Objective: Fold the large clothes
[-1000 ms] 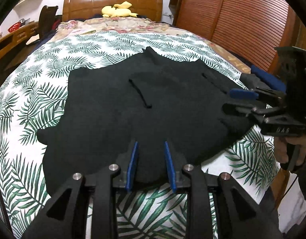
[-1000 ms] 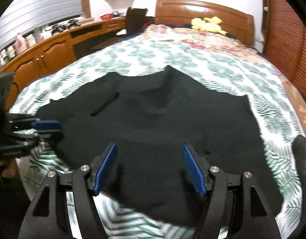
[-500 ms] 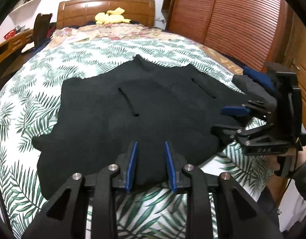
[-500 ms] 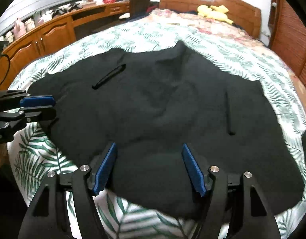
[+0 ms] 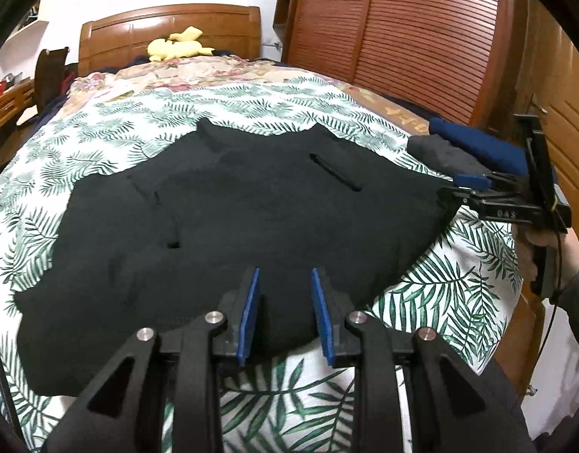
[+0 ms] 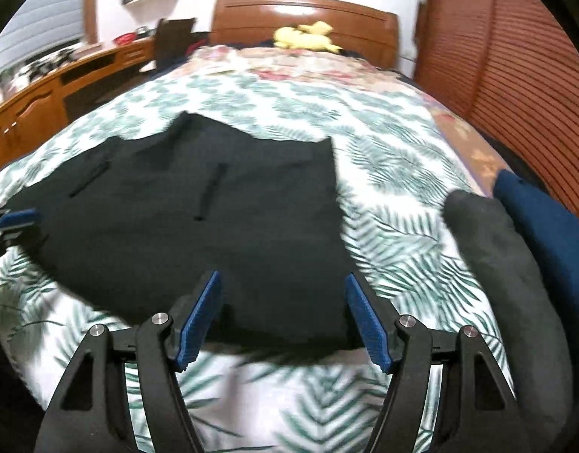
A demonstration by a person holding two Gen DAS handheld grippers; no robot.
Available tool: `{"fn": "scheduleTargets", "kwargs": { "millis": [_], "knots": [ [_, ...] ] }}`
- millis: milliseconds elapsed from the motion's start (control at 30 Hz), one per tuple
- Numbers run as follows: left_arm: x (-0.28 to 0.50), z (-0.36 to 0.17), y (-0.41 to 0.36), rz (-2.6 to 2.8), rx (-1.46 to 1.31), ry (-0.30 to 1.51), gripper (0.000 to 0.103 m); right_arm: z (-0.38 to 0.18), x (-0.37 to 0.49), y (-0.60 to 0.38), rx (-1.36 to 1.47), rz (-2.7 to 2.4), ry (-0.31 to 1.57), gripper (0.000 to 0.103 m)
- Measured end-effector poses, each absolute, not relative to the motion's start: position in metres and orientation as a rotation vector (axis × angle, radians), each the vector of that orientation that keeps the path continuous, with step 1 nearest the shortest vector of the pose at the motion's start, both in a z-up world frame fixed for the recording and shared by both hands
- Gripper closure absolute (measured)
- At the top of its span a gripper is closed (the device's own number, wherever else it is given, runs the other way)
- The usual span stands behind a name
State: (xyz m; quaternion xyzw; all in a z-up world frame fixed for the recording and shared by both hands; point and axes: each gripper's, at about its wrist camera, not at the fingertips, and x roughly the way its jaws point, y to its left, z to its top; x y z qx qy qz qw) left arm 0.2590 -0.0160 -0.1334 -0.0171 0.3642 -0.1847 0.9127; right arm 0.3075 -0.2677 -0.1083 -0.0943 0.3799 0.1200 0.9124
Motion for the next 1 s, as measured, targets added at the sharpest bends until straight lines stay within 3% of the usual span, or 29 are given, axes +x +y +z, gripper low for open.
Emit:
{"fn": "scheduleTargets", "kwargs": {
  "millis": [300,667,800,933,1000],
  "knots": [
    [0.265,-0.148,-0.035,-0.39,0.002,0.784,0.077,-0.137,0.323,-0.298,-0.059,0.237,0.837,0.024],
    [0.268,-0.153,-0.038,-0.387,0.01,0.795,0.077,-0.152,0.324,-0.295,-0.026,0.291,0.873,0.024],
    [0.27,-0.154,-0.037,-0.391,-0.001,0.799,0.077,-0.15,0.321,-0.288,-0.017,0.336,0.889,0.044],
    [0.269,-0.151,-0.034,-0.395,-0.016,0.795,0.077,-0.139,0.317,-0.282,-0.037,0.352,0.866,0.08],
    [0.267,-0.148,-0.03,-0.391,-0.022,0.785,0.077,-0.129,0.315,-0.281,-0.044,0.357,0.838,0.084]
  ]
}}
